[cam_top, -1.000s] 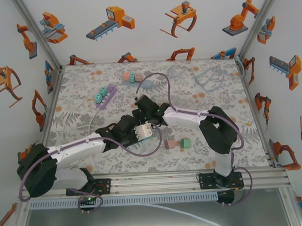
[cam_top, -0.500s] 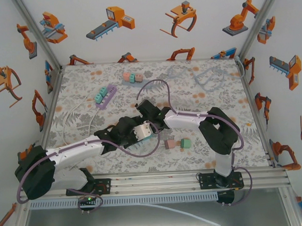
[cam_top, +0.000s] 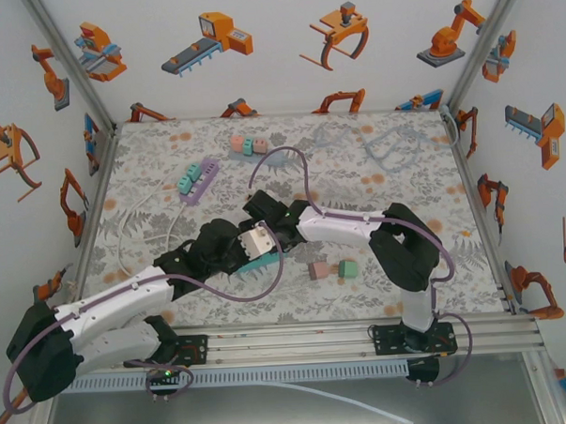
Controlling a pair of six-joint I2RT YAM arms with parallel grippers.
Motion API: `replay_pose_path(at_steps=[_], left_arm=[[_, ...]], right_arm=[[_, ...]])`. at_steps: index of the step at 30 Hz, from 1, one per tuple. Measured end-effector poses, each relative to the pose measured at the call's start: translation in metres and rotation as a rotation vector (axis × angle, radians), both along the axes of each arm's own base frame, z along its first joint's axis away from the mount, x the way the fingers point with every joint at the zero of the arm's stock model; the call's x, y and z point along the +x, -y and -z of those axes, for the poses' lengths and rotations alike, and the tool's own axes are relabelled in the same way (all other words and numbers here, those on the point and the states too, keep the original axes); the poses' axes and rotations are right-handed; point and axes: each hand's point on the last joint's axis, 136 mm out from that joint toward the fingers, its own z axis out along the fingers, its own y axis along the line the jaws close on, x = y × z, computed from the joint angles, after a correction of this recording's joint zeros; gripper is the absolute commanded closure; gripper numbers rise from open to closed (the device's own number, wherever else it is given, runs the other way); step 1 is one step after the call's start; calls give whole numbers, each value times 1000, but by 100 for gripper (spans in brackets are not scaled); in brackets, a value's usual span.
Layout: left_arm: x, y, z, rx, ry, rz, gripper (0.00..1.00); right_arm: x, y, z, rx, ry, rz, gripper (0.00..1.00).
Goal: Pull the plug off the socket
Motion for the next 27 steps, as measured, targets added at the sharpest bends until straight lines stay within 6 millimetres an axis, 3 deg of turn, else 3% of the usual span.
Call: replay_pose_path(at_steps=[4,7,16,18,22,25,27], left_arm=[[-2,-1,-5,-26,-6,-11,93],[-3,-5,-23,-103,-6,-55,90],[-12,-38,-108,-570,-52,-298,82],[-16,-48,-121,-684,-91,-358,82],[-24,-64,-132,-925,-213,-458,82],[-27,-67,-119,-1070,-339,-526,82],[-26,-64,-101,-1148,-438,-578,82]], right_arm=[[0,-1,-3,13,3,-3,13],[1,-2,-11,39,11,-3,10],[5,9,-21,31,10,16,8],[8,11,-35,61,22,26,8],[14,20,-82,197,90,72,8],[20,43,-119,308,160,149,8],[24,66,-135,358,206,217,8]])
